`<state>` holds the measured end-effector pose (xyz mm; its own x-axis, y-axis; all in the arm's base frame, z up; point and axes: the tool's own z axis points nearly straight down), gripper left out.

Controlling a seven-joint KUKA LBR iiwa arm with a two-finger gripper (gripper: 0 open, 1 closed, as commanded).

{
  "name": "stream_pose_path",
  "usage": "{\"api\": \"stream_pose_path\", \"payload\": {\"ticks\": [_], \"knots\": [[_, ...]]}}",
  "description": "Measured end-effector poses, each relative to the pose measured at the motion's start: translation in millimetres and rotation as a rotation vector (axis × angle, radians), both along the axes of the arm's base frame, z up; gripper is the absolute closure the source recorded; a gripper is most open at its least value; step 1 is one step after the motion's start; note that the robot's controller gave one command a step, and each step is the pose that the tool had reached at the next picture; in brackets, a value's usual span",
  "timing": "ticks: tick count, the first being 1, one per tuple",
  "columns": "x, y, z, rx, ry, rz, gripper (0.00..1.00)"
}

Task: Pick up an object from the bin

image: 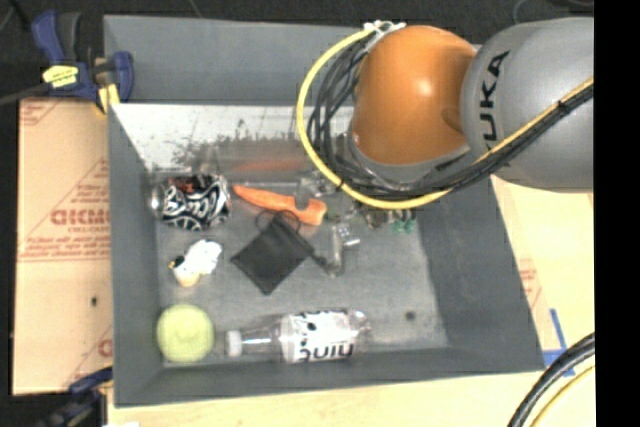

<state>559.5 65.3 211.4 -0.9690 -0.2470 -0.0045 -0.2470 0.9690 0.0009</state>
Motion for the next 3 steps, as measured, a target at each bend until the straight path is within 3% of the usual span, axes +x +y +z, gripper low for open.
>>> {"api": "stream_pose_path", "payload": {"ticks": [1, 2, 3], "knots": [[10.4, 22.2, -15.5, -0.002, -0.003, -0.125, 0.00], [22.1, 32.9, -35.4, -0.001, -0.003, -0.007, 0.00], [26.1, 50.5, -53.9, -0.005, -0.004, 0.217, 0.00]]}}
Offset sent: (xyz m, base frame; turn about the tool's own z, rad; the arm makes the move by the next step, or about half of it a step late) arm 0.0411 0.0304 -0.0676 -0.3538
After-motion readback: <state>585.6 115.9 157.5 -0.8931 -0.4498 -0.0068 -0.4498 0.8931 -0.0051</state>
